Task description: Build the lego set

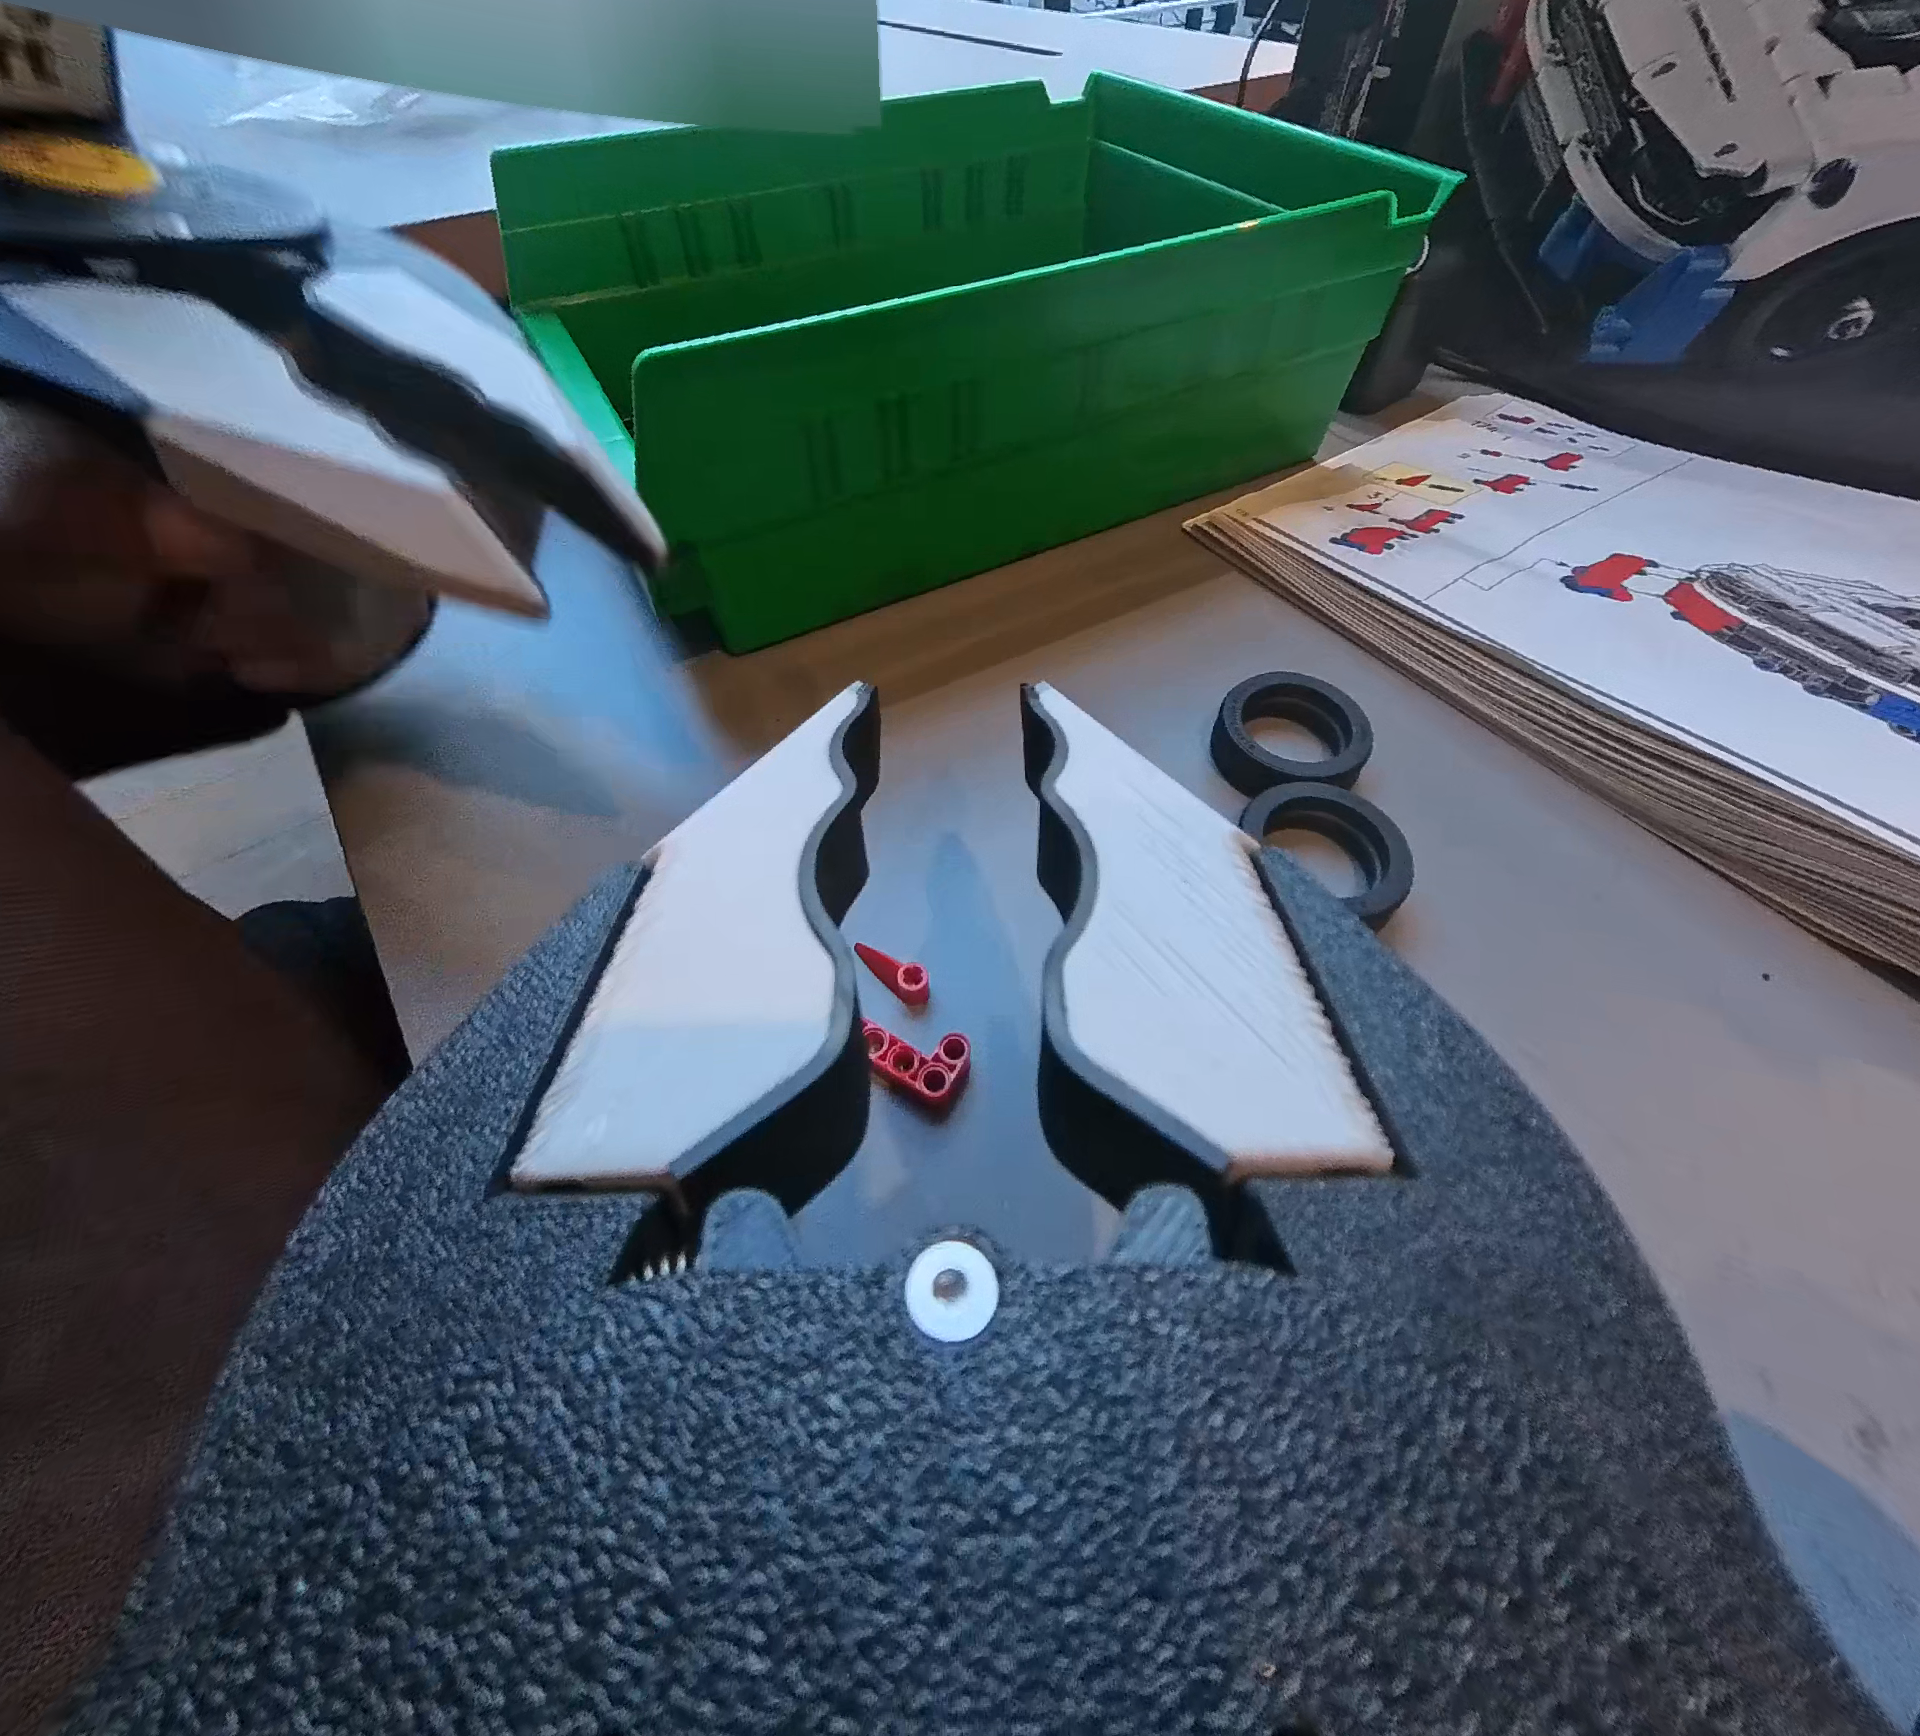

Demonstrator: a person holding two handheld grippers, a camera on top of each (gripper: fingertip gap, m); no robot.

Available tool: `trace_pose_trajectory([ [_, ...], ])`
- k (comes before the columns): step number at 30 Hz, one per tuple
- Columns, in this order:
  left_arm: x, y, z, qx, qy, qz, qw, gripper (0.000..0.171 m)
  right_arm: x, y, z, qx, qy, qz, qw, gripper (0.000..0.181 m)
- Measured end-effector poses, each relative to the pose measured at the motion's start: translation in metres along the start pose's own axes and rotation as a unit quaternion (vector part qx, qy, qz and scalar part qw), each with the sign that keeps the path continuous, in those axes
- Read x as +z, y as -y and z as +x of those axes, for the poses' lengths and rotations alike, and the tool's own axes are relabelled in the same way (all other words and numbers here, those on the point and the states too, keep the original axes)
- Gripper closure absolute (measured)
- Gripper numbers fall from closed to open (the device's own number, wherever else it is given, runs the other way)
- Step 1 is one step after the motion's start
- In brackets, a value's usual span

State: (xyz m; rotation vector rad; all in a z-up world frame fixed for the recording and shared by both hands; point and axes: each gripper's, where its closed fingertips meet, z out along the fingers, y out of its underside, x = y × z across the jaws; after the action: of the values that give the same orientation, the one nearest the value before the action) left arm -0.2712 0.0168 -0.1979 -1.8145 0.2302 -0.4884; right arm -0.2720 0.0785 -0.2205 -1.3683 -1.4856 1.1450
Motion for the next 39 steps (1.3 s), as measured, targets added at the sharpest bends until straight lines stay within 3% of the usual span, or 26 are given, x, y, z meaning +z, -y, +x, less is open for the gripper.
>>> trace_pose_trajectory([
  [3, -0.033, 0.033, -0.036, 0.084, 0.074, -0.02, 0.994, 0.164, 0.0, 0.0, 0.0, 0.0, -0.001, 0.001, 1.0, 0.154],
  [5, -0.052, 0.04, -0.073, 0.103, 0.108, -0.092, 0.985, 0.164, -0.001, 0.001, 0.0, 0.001, 0.0, 0.002, 1.0, 0.154],
  [8, -0.064, 0.022, -0.127, 0.107, 0.115, -0.226, 0.961, 0.165, -0.001, 0.001, 0.0, -0.001, 0.001, 0.005, 1.0, 0.154],
  [11, -0.062, -0.018, -0.168, 0.117, 0.105, -0.35, 0.924, 0.159, -0.002, 0.002, -0.001, -0.003, 0.0, 0.01, 1.0, 0.154],
  [14, -0.059, -0.044, -0.172, 0.104, 0.068, -0.435, 0.892, 0.153, -0.004, 0.004, 0.0, -0.003, -0.003, 0.019, 1.0, 0.154],
  [18, -0.054, -0.049, -0.179, 0.168, 0.065, -0.468, 0.865, 0.154, -0.009, 0.009, 0.001, -0.001, -0.007, 0.036, 0.999, 0.154],
  [25, -0.052, -0.067, -0.186, 0.173, 0.035, -0.524, 0.833, 0.161, -0.013, 0.012, -0.001, -0.006, -0.001, 0.053, 0.999, 0.155],
  [33, -0.05, -0.063, -0.186, 0.145, 0.036, -0.514, 0.845, 0.17, -0.015, 0.015, -0.002, -0.005, 0.004, 0.064, 0.998, 0.156],
  [36, -0.053, -0.03, -0.186, 0.127, 0.081, -0.462, 0.874, 0.17, -0.017, 0.016, -0.004, -0.012, 0.004, 0.069, 0.998, 0.158],
  [39, -0.038, 0.031, -0.161, 0.117, 0.103, -0.352, 0.923, 0.17, -0.02, 0.019, -0.005, -0.022, -0.002, 0.081, 0.996, 0.163],
])
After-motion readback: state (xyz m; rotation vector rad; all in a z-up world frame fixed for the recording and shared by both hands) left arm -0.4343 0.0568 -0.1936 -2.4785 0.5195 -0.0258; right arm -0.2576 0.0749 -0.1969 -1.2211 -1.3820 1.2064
